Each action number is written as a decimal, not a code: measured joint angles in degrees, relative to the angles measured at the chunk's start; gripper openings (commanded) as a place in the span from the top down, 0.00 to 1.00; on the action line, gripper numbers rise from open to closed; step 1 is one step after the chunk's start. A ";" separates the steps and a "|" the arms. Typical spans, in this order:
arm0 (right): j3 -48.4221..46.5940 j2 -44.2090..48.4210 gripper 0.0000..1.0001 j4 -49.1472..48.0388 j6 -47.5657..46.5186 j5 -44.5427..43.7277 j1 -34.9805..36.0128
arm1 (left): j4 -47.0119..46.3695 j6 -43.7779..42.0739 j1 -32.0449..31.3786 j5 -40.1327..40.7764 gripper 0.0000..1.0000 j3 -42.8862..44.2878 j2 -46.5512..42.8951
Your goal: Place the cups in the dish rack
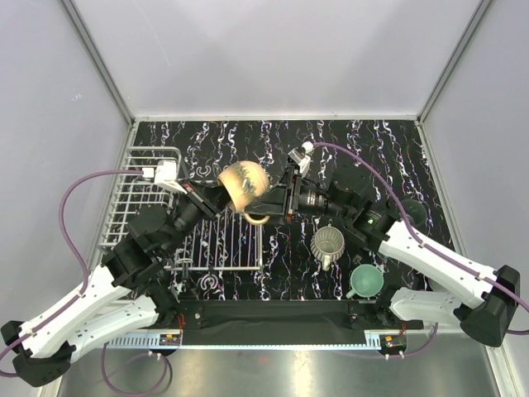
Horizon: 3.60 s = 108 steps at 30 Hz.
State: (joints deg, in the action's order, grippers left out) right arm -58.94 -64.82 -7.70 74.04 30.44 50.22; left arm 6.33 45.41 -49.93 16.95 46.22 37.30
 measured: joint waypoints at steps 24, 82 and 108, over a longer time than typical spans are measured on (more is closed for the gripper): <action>1.16 -1.86 1.00 3.72 -2.54 -6.23 0.09 | 13.60 2.78 0.11 4.61 0.10 3.48 -2.05; -56.57 -67.30 1.00 37.11 -63.89 -46.75 12.92 | 45.27 -3.37 0.00 25.97 0.01 24.06 -8.46; -60.11 -70.36 0.37 35.28 -61.83 -47.21 13.31 | 47.25 -2.40 0.00 26.01 0.01 25.18 -8.44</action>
State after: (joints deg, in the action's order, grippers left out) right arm -119.04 -135.17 27.57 12.21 -16.78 63.53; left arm 53.58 43.00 -49.93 42.96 71.40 28.86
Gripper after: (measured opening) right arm 0.604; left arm 0.987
